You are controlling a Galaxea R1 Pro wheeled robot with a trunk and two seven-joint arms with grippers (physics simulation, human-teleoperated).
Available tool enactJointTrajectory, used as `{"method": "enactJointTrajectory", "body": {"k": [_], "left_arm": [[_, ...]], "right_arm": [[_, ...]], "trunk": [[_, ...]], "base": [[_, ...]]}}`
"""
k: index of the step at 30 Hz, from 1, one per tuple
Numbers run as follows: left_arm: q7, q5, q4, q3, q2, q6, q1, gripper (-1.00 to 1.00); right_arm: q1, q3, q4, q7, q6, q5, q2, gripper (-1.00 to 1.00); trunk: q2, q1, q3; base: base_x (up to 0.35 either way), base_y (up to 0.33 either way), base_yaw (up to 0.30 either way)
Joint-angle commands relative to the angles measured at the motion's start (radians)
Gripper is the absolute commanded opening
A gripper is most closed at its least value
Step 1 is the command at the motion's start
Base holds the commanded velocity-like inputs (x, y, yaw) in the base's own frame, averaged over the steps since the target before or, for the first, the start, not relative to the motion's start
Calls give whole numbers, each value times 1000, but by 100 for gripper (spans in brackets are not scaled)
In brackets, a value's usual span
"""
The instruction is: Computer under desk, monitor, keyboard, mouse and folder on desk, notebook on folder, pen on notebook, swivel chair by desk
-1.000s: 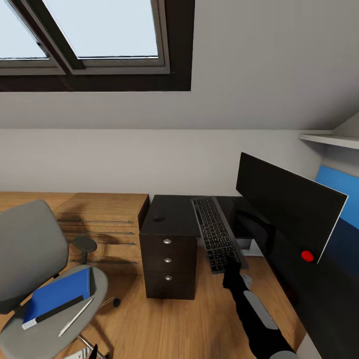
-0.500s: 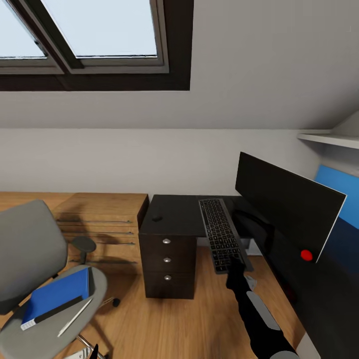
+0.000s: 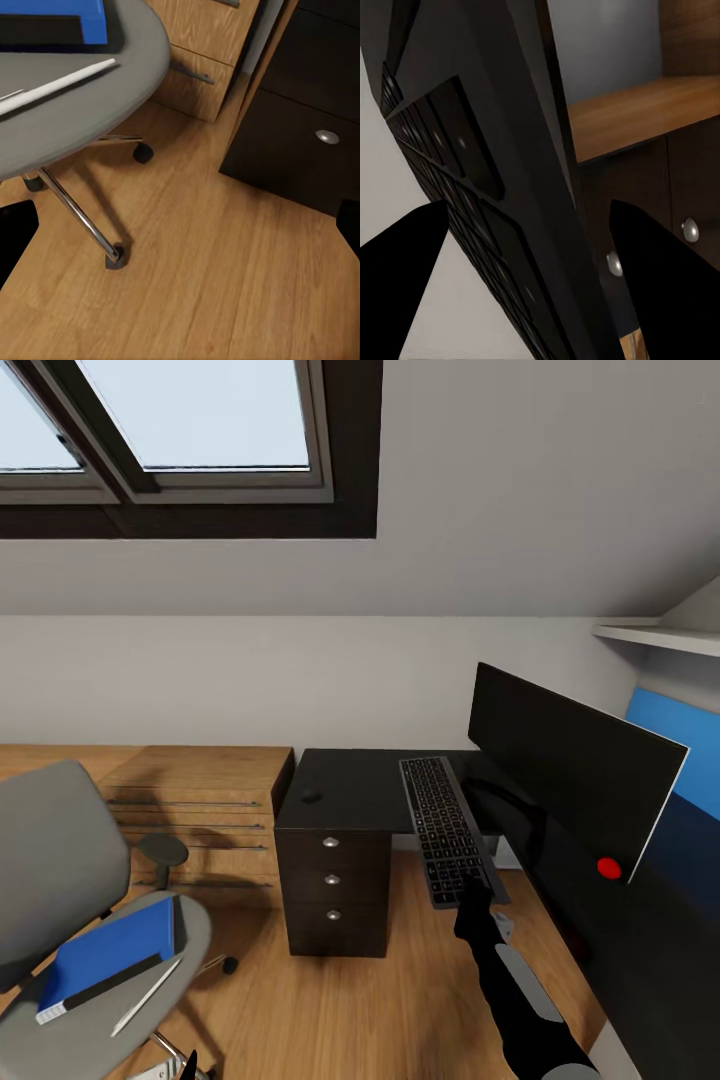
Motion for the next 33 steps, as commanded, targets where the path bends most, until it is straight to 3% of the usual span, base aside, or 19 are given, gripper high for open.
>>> {"method": "enactJointTrajectory", "body": {"k": [1, 33], "left_arm": [[-6, 11, 1, -7, 0, -2, -1, 100], [-6, 11, 1, -7, 0, -3, -1, 100]], "right_arm": [[-1, -1, 0, 4, -3, -11, 1, -100], [-1, 1, 2, 47, 2, -12, -2, -100]], "trunk": [[-1, 0, -1], [-1, 0, -1]], "base": [[0, 0, -1], [20, 0, 0]]}}
